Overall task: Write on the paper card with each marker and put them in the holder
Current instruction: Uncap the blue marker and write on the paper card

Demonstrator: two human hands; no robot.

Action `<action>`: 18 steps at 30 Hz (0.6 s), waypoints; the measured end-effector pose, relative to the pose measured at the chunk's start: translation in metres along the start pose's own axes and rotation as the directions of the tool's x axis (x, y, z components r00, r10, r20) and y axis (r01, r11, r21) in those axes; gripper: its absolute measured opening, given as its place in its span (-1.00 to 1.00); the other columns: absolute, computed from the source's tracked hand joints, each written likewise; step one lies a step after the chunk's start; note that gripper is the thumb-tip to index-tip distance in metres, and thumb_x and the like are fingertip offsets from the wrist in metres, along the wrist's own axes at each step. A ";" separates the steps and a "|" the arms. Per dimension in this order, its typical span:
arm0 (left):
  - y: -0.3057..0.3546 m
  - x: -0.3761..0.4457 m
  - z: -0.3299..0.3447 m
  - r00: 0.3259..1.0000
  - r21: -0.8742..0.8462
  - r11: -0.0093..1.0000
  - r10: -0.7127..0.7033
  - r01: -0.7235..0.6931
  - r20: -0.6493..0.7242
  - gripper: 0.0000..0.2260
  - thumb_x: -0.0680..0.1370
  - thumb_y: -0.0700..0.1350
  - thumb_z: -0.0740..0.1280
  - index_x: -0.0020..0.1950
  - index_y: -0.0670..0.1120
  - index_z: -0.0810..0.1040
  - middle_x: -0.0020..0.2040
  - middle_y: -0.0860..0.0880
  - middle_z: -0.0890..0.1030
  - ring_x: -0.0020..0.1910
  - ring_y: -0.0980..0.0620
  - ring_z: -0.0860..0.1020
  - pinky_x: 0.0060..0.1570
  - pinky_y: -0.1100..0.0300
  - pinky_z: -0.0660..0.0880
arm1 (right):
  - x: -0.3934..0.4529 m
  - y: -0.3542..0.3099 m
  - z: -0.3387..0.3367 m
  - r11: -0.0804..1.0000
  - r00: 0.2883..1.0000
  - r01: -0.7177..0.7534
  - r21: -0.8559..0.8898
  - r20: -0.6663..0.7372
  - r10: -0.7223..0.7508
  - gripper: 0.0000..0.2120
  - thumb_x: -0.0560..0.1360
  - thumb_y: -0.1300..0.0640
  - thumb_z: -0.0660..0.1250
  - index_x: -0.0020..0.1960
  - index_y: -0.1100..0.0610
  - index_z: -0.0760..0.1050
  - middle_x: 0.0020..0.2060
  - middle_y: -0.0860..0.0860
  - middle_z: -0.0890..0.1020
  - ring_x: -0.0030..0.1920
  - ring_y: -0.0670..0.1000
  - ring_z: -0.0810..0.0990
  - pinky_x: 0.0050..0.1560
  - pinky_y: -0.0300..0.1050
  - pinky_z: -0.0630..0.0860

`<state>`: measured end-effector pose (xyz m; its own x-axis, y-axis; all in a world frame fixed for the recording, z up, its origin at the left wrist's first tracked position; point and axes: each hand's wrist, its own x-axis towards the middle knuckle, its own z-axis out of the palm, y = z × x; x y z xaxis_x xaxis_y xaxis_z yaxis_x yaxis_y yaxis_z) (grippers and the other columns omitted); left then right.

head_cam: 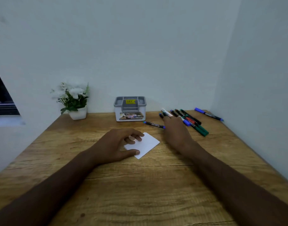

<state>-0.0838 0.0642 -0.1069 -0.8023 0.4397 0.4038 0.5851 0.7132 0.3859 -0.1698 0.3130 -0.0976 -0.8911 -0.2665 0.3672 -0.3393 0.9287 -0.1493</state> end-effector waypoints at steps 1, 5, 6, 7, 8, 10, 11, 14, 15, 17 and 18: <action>0.000 0.000 0.000 1.000 0.007 1.000 -0.011 0.011 -0.008 -0.53 0.50 0.25 0.50 0.38 0.24 0.52 0.22 0.36 0.61 0.11 0.28 0.63 0.02 0.24 0.61 | 0.000 0.000 0.000 0.999 1.000 -0.020 0.027 0.010 0.020 -0.65 0.66 0.31 0.28 0.43 0.21 0.49 0.27 0.20 0.59 0.20 0.15 0.57 0.10 0.00 0.58; -0.002 0.002 0.004 0.995 0.089 0.991 -0.100 0.102 -0.025 -0.40 0.42 0.42 0.43 0.42 0.31 0.43 0.23 0.40 0.59 0.04 0.37 0.59 -0.02 0.26 0.55 | -0.009 -0.012 -0.006 0.924 0.999 0.013 0.382 -0.047 0.006 -0.88 0.65 0.21 0.32 0.15 0.04 0.56 -0.01 -0.03 0.61 -0.14 -0.10 0.57 -0.16 -0.24 0.48; -0.002 0.004 0.005 0.990 0.124 0.982 -0.137 0.140 -0.029 -0.33 0.40 0.48 0.39 0.46 0.31 0.40 0.25 0.38 0.58 0.04 0.36 0.58 0.01 0.24 0.54 | -0.011 -0.019 -0.008 0.850 1.000 0.007 0.527 -0.016 0.002 -0.92 0.64 0.18 0.37 0.07 0.01 0.58 -0.10 -0.09 0.64 -0.18 -0.11 0.61 -0.21 -0.33 0.47; -0.002 0.005 0.006 0.984 0.151 0.972 -0.176 0.179 -0.038 -0.28 0.39 0.52 0.34 0.49 0.29 0.38 0.27 0.36 0.58 0.04 0.35 0.55 0.06 0.21 0.53 | -0.015 -0.025 -0.009 0.742 0.999 -0.019 0.670 0.047 -0.017 -0.95 0.63 0.14 0.41 0.06 0.00 0.61 -0.15 -0.08 0.70 -0.19 -0.11 0.67 -0.23 -0.35 0.52; -0.001 0.005 0.007 0.978 0.163 0.964 -0.203 0.209 -0.052 -0.28 0.40 0.54 0.30 0.49 0.27 0.38 0.25 0.33 0.58 0.03 0.34 0.52 0.14 0.17 0.53 | -0.019 -0.032 -0.010 0.630 0.992 -0.053 0.775 0.111 -0.053 -0.96 0.62 0.12 0.45 0.05 -0.01 0.65 -0.15 -0.07 0.75 -0.18 -0.12 0.73 -0.22 -0.34 0.58; 0.002 0.007 0.007 0.981 0.189 0.962 -0.189 0.196 -0.052 -0.44 0.49 0.52 0.20 0.34 0.23 0.47 0.08 0.29 0.62 -0.04 0.34 0.51 0.43 0.09 0.39 | -0.027 -0.040 -0.006 0.489 0.970 -0.111 0.865 0.201 -0.136 -0.96 0.61 0.04 0.49 0.03 -0.03 0.71 -0.10 -0.11 0.80 -0.08 -0.14 0.77 -0.10 -0.33 0.63; 0.003 0.007 0.006 0.986 0.229 0.960 -0.161 0.164 -0.030 -0.55 0.55 0.48 0.15 0.22 0.22 0.49 -0.05 0.26 0.62 -0.11 0.33 0.50 0.55 0.07 0.26 | -0.030 -0.043 -0.002 0.457 0.961 -0.133 0.880 0.226 -0.156 -0.91 0.60 -0.01 0.49 0.05 -0.03 0.74 -0.05 -0.12 0.81 -0.01 -0.16 0.77 -0.05 -0.36 0.62; 0.001 0.010 -0.001 0.996 0.332 0.940 -0.092 0.085 0.007 -0.65 0.66 0.33 0.02 0.04 0.16 0.47 -0.29 0.20 0.52 -0.26 0.28 0.51 0.64 0.03 0.04 | -0.032 -0.045 0.002 0.253 0.931 -0.253 0.934 0.306 -0.198 -0.78 0.59 -0.08 0.46 0.11 0.01 0.78 0.02 -0.02 0.82 0.05 -0.08 0.79 -0.01 -0.35 0.64; -0.001 0.010 -0.003 0.997 0.350 0.934 -0.080 0.068 0.020 -0.62 0.67 0.30 -0.01 0.09 0.14 0.51 -0.27 0.19 0.56 -0.24 0.24 0.56 0.64 0.02 0.01 | -0.029 -0.044 0.002 0.121 0.911 -0.323 0.939 0.343 -0.229 -0.75 0.58 -0.06 0.45 0.13 0.06 0.78 0.06 0.07 0.81 0.07 0.00 0.80 0.03 -0.28 0.68; -0.005 0.011 -0.004 0.995 0.375 0.926 -0.072 0.044 0.062 -0.51 0.69 0.26 -0.08 0.27 0.08 0.55 -0.18 0.12 0.67 -0.12 0.18 0.64 0.65 0.01 0.00 | -0.026 -0.043 0.001 -0.062 0.873 -0.415 0.908 0.379 -0.306 -0.72 0.58 0.00 0.43 0.16 0.12 0.77 0.08 0.21 0.79 0.09 0.11 0.80 0.08 -0.15 0.72; -0.007 0.012 -0.005 0.995 0.377 0.925 -0.067 0.033 0.076 -0.47 0.70 0.24 -0.12 0.32 0.06 0.55 -0.14 0.09 0.69 -0.08 0.15 0.65 0.64 0.01 0.03 | -0.024 -0.042 0.001 -0.094 0.861 -0.434 0.896 0.381 -0.337 -0.72 0.59 0.01 0.40 0.18 0.13 0.77 0.09 0.23 0.79 0.10 0.15 0.80 0.09 -0.13 0.73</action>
<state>-0.0966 0.0617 -0.1011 -0.8461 0.4316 0.3127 0.4704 0.8806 0.0574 -0.1343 0.2803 -0.1009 -0.7675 -0.6408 0.0163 0.1484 -0.2024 -0.9680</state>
